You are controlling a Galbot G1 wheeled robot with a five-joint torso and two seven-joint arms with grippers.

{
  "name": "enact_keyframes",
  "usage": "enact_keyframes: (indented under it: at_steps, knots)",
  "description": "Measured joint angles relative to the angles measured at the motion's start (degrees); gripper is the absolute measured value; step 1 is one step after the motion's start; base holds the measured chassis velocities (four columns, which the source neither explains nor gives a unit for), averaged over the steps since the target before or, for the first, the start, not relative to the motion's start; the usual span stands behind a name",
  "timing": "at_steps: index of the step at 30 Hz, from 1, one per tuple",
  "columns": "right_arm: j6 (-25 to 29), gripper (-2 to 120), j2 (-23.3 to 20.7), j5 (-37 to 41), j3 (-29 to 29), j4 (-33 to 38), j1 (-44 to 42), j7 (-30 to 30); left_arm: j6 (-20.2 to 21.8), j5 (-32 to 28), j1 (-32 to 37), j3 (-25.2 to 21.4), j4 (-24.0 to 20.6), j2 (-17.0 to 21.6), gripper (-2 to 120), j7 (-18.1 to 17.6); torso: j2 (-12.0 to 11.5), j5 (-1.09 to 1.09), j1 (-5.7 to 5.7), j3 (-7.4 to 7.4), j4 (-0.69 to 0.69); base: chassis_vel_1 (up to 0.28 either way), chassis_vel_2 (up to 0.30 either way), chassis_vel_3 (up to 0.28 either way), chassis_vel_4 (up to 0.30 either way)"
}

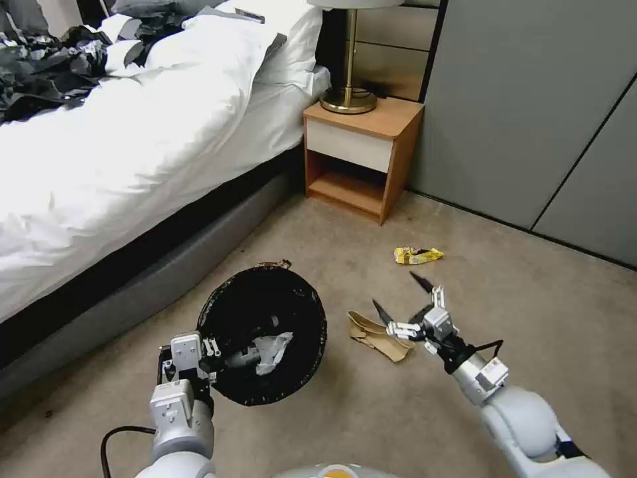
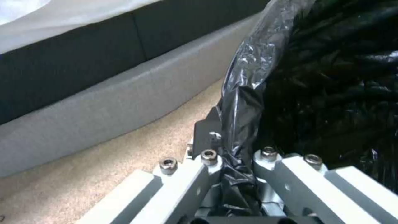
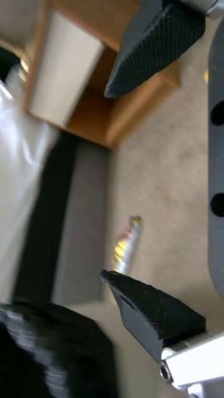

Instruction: Pick up the trash bin, then pick up the garbage from the floor and place it into the trash bin.

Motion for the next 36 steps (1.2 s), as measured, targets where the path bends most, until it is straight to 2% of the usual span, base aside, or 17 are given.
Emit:
enact_keyframes:
  at_steps: [1,4,5,7,9,11,22,27,36]
  knots:
    - [0.00,100,0.00,0.00,0.00,0.00,0.00,0.00,0.00,0.00,0.00,0.00,0.00,0.00,1,0.00,0.00,0.00,0.00,0.00,0.00,0.000,0.000,0.000,0.000]
    - [0.48,100,-1.62,1.44,-0.76,-6.79,2.06,-8.20,-0.09,0.18,0.21,-0.01,0.00,-0.01,1,0.00,0.00,-0.01,0.00,0.00,0.00,0.000,0.000,0.000,0.000]
    - [0.48,100,-1.62,1.44,-0.76,-6.79,2.06,-8.20,-0.09,0.18,0.21,-0.01,0.00,-0.01,1,0.00,0.00,-0.01,0.00,0.00,0.00,0.000,0.000,0.000,0.000]
    - [1.91,100,-1.91,1.49,-0.79,-12.39,4.11,-15.64,-0.14,0.33,0.35,-0.02,0.00,-0.01,1,0.00,0.00,0.00,0.00,0.00,-0.01,0.000,0.000,0.000,0.000]
    - [2.20,100,-1.87,1.28,-0.78,-13.70,4.68,-16.95,-0.15,0.38,0.41,-0.01,0.00,-0.01,1,0.00,0.00,0.00,0.00,0.00,-0.01,0.000,0.000,0.000,0.000]
    - [3.15,100,-1.43,0.66,-1.13,-17.98,7.02,-18.78,-0.21,0.59,0.60,0.01,0.00,-0.06,1,0.00,0.00,-0.01,0.00,0.00,-0.01,0.000,0.000,0.000,0.000]
    - [1.92,100,1.15,0.74,-4.65,-26.88,14.63,-18.63,-0.29,1.33,0.95,0.14,0.00,-0.22,1,0.00,0.00,-0.02,0.00,0.00,0.00,0.000,0.000,0.000,0.000]
    - [-0.72,100,2.56,0.08,-6.58,-31.04,18.22,-16.24,-0.35,1.72,1.51,0.10,-0.25,-0.32,1,0.00,0.00,-0.03,0.00,0.00,0.00,0.000,0.000,0.000,0.000]
    - [-1.84,100,5.78,-2.75,-8.18,-39.18,22.31,-13.58,-0.45,2.19,2.04,-0.02,-0.61,-0.61,1,0.01,0.00,-0.02,0.00,0.00,0.00,0.000,0.000,0.000,0.000]
